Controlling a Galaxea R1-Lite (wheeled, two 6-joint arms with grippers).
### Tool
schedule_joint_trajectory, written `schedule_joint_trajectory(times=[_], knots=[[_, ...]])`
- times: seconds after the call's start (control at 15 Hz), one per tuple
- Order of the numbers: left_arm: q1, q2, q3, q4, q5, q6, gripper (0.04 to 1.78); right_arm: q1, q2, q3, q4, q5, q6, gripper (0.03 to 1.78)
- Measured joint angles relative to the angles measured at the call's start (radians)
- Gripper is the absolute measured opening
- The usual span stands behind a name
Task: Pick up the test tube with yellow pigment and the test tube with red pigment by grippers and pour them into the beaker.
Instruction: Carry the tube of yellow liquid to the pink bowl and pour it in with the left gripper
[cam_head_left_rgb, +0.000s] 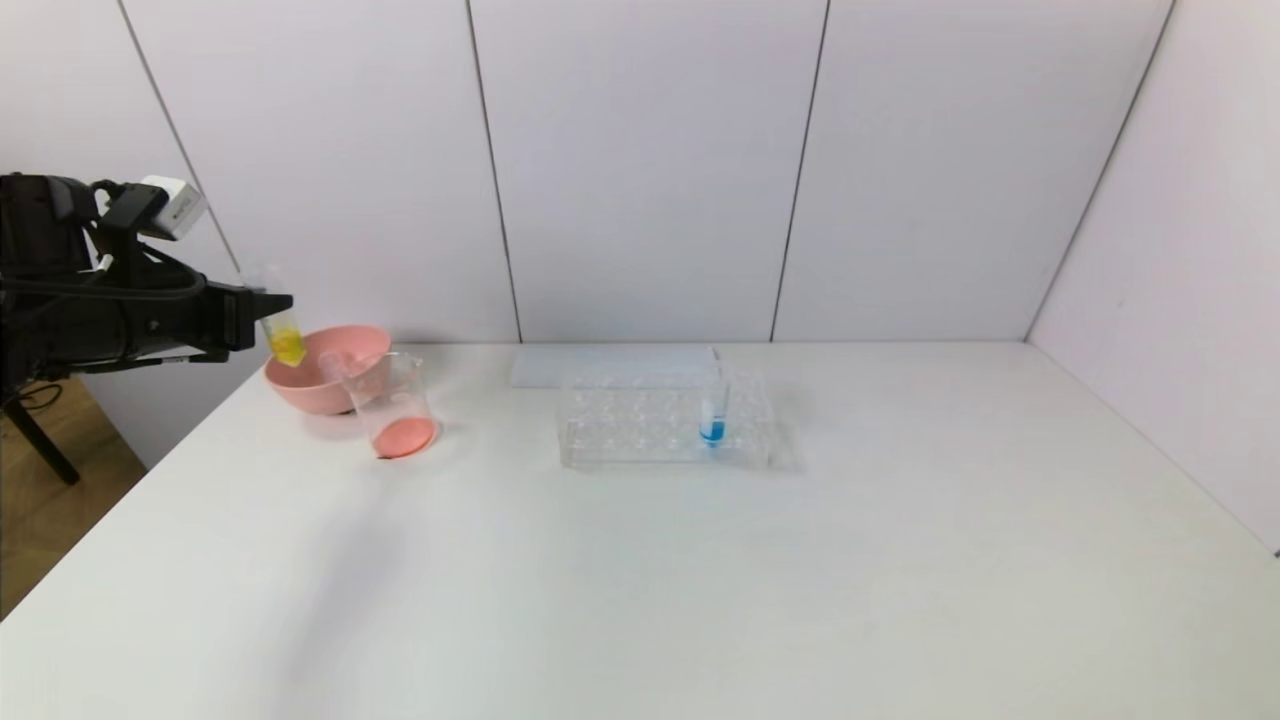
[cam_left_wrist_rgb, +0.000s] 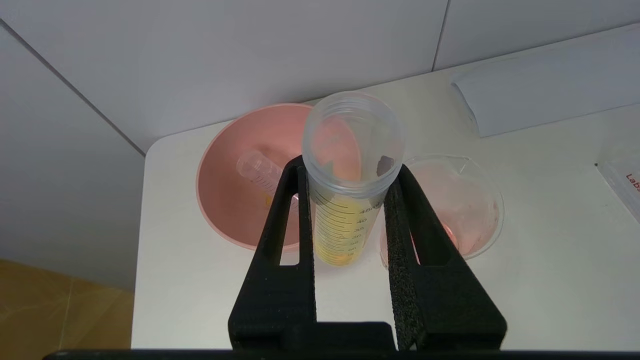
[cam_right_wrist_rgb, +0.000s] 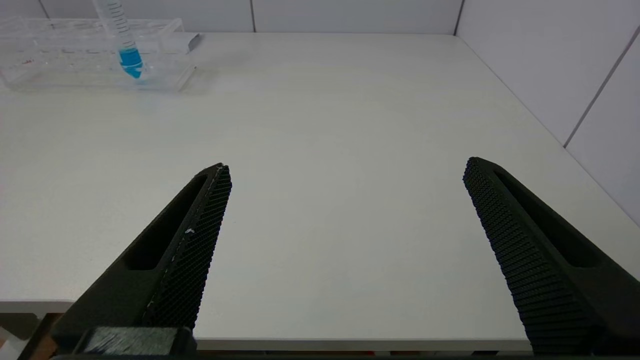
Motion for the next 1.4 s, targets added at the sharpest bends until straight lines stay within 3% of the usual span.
schedule_joint_trajectory(times=[0.33, 0.6, 1.4], knots=[[0.067, 0.015, -0.100, 0.229, -0.175, 0.254, 0.43, 0.000, 0.000, 0.000, 0.000, 0.000, 0.000, 1.70], [0.099, 0.045, -0.131, 0.259, -0.271, 0.365, 0.43, 0.000, 0.000, 0.000, 0.000, 0.000, 0.000, 1.70], [0.097, 0.076, -0.143, 0.254, -0.291, 0.490, 0.43, 0.000, 0.000, 0.000, 0.000, 0.000, 0.000, 1.70]])
